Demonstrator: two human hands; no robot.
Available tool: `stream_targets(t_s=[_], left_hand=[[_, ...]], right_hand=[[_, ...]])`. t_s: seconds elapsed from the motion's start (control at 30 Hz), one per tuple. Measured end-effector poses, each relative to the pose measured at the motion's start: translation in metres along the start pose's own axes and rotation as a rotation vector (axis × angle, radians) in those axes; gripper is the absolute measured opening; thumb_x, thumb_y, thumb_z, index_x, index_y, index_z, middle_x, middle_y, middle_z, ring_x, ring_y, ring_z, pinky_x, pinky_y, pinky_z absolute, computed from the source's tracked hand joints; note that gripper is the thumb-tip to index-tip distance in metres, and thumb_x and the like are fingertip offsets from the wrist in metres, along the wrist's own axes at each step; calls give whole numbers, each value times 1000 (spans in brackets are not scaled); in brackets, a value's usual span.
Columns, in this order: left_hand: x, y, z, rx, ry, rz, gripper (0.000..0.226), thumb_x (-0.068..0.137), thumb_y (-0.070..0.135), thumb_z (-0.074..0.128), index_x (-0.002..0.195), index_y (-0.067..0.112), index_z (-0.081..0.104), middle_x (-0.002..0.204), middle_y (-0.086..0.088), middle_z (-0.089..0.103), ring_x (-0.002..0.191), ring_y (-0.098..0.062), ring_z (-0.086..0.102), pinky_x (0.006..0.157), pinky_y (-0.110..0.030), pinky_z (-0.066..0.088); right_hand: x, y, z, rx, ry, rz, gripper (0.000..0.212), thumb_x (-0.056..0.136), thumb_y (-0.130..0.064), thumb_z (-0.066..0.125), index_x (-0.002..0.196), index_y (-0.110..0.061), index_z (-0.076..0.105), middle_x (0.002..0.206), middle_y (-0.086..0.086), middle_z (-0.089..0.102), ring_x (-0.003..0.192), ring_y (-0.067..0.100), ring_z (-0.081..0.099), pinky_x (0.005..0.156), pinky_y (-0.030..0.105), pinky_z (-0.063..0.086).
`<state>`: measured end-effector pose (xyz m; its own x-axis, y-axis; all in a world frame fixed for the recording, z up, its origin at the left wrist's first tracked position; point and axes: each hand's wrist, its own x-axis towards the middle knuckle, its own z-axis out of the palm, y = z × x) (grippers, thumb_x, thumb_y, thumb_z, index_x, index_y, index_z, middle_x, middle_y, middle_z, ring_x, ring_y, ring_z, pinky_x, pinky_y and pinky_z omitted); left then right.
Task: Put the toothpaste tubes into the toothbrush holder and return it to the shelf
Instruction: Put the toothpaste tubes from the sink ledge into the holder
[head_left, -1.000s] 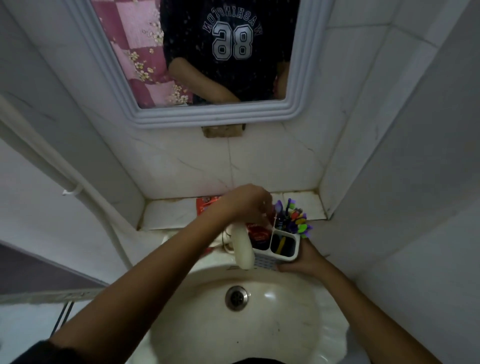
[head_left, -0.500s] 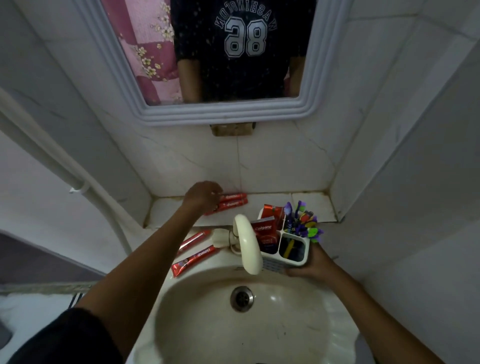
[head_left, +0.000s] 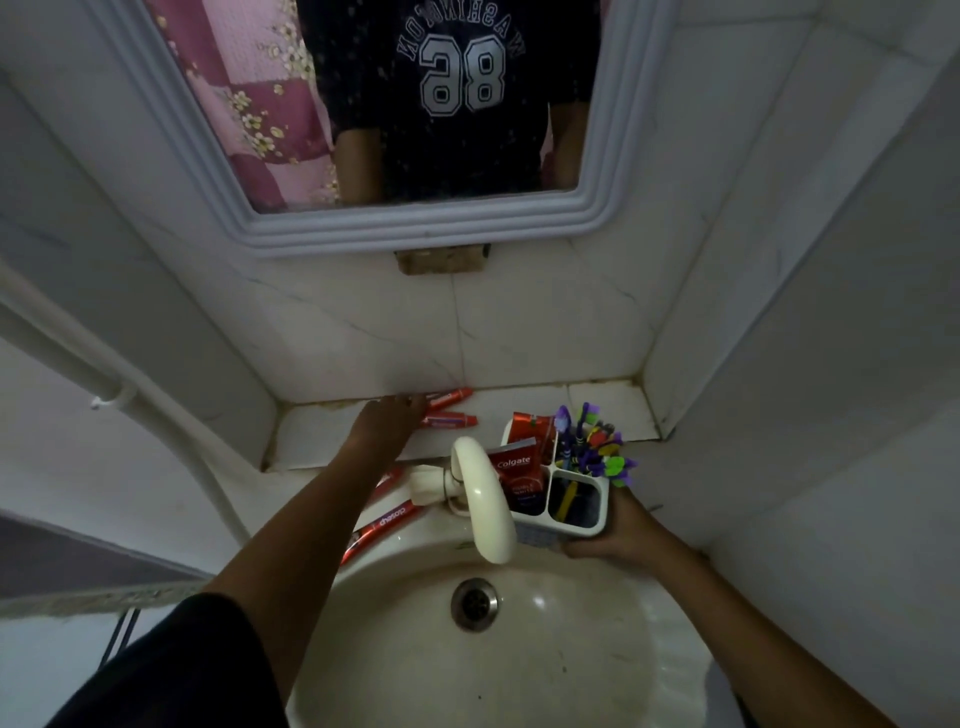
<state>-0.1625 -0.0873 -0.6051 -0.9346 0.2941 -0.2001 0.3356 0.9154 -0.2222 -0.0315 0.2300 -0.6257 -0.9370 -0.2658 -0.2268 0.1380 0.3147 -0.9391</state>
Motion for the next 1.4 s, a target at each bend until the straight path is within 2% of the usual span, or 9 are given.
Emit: stream_targets(t_s=[0.27,0.43,0.57,0.73,0.9,1.07,1.17,1.3,1.4], left_hand=[[-17,2,-26,-343,-54,-120,52,93,35,49,138,14,34,111,-13,65,95,-30,64,78,-37,53],[-39,-7,-79,-592,192,-66,15,97,25,42,108,16,50,97,-9,66,77,-20,61,66,-35,52],[-58,-14,-140,-707,307,127,11,96,18,48,103,19,57,91,2,66,73,-14,63,64,-29,54],[-56,20,-187,-586,160,357,14,90,22,59,102,16,63,90,5,66,73,-2,60,67,-14,44],[-31,65,-167,-376,45,415,26,83,33,68,101,15,71,95,-1,72,83,-15,64,80,-32,52],[-18,66,-149,-697,-56,347,20,84,29,69,98,16,74,91,0,75,63,-9,65,62,-25,55],[-16,53,-140,-675,12,323,16,85,30,67,95,19,74,91,3,75,76,-7,66,71,-26,54],[-8,22,-110,-642,184,-28,16,86,28,63,100,22,68,104,2,69,93,-15,62,76,-30,50],[-2,1,-71,-520,-27,-233,31,85,34,63,112,18,63,115,-3,65,102,-22,61,84,-34,52]], right_hand=[[-2,-2,2,-28,-2,24,74,56,3,89,114,-29,57,106,-35,69,104,-10,63,81,7,51],[-2,-1,3,-22,11,17,74,58,10,86,113,-29,58,105,-32,70,103,-9,64,80,9,52],[-3,-2,5,-14,27,-7,74,55,4,88,114,-30,59,109,-26,71,107,-1,65,83,13,54],[-5,-7,6,6,27,-10,74,52,-2,89,114,-30,60,109,-23,72,109,2,66,86,17,54],[-8,-10,8,21,28,7,73,47,-18,89,113,-33,61,108,-24,73,108,1,66,84,15,54],[-7,-9,8,20,43,5,74,51,-3,91,114,-28,60,105,-16,74,106,-1,66,83,13,54],[-5,-4,7,30,53,-14,76,53,7,89,118,-19,58,113,-8,68,107,-2,65,83,12,53],[-3,0,7,14,55,-15,76,52,0,89,118,-22,59,115,-6,69,109,3,65,84,15,54],[-2,2,8,-4,54,-14,75,52,-2,90,117,-24,60,116,-2,70,111,7,66,88,22,55]])
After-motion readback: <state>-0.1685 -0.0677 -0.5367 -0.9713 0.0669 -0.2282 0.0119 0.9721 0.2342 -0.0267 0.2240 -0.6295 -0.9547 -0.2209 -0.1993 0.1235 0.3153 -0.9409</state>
